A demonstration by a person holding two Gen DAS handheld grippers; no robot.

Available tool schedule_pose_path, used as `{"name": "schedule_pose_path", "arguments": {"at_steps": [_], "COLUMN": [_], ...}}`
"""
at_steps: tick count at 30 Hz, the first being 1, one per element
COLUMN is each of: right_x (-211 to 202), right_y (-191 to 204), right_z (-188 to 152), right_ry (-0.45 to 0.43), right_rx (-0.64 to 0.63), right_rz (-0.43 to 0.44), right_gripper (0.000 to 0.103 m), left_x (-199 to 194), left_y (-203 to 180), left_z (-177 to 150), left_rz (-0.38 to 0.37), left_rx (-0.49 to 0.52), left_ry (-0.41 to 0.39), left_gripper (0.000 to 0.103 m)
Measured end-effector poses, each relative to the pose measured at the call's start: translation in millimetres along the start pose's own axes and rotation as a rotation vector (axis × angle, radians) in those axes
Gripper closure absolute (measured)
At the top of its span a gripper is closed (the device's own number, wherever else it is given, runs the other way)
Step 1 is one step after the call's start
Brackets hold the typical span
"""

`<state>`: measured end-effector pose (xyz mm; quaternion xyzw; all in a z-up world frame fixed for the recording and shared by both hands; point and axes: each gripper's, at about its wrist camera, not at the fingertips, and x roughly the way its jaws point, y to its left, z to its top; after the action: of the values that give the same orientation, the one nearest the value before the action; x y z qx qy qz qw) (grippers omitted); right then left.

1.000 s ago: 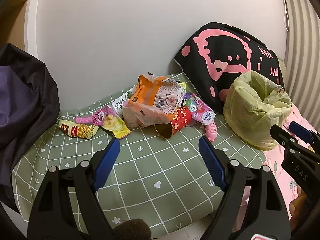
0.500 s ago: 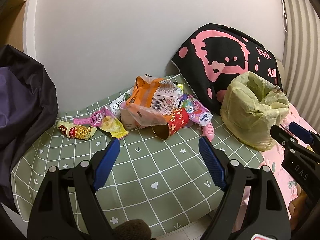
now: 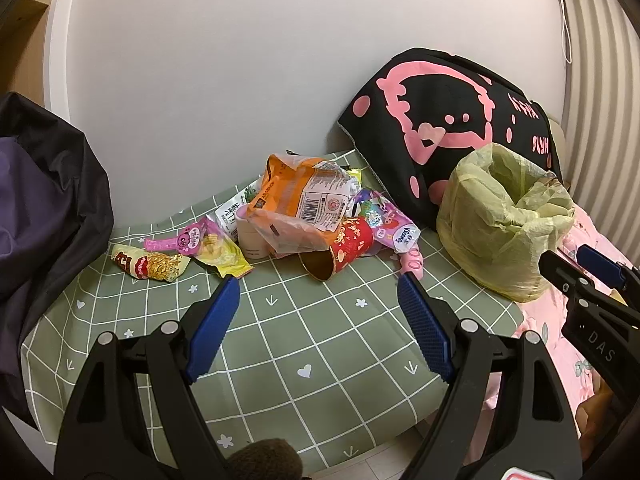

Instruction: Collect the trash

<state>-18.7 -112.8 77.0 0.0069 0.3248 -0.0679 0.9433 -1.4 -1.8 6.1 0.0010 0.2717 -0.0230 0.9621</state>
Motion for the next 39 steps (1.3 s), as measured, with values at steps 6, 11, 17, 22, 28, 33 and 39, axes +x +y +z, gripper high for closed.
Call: {"name": "schedule_pose_path", "arguments": {"at_steps": [6,11,17,22,28,33,39], "right_x": [-1.6,-1.8,-2.0,-2.2,-2.2,-2.1,-1.5], "right_y": [-1.1,-1.8,-3.5,-4.0,-5.7,-5.9,-5.8], "right_z": [-0.5,-0.1,-0.2,-0.2,-0.9,-1.0,-0.8], "right_ry": [-0.001,-0.001,-0.003,-0.003,-0.002,-0.003,-0.004], "right_rx": [0.002,0.003,0.007,0.008,0.010,0.009,0.008], "right_rz": [-0.005,-0.007,-0.012,-0.014,-0.015,-0.015,-0.016], "right_gripper": [0.047,0.047,0.047,0.047,0.047,0.047,0.047], "left_x": [-0.2,-0.8,-1.3,-2.1,-2.2,-2.1,-2.1], "left_y": [-0.3,-0.9,-1.6,-3.6,-3.8,-5.1,-5.8], "left_z": [0.1,0.4,0.3,0.3,0.2,0.2,0.4], "left_rz": [0.000,-0.002,-0.003,-0.004,-0.003,-0.003,-0.004], "left_rx": [0.000,0.002,0.002,0.005,0.004,0.004,0.003], "left_ry": [0.000,-0.002,-0.002,-0.005,-0.005,-0.004,-0.004], "left_gripper": [0.026,0.026,0.026,0.026,0.026,0.026,0.026]}}
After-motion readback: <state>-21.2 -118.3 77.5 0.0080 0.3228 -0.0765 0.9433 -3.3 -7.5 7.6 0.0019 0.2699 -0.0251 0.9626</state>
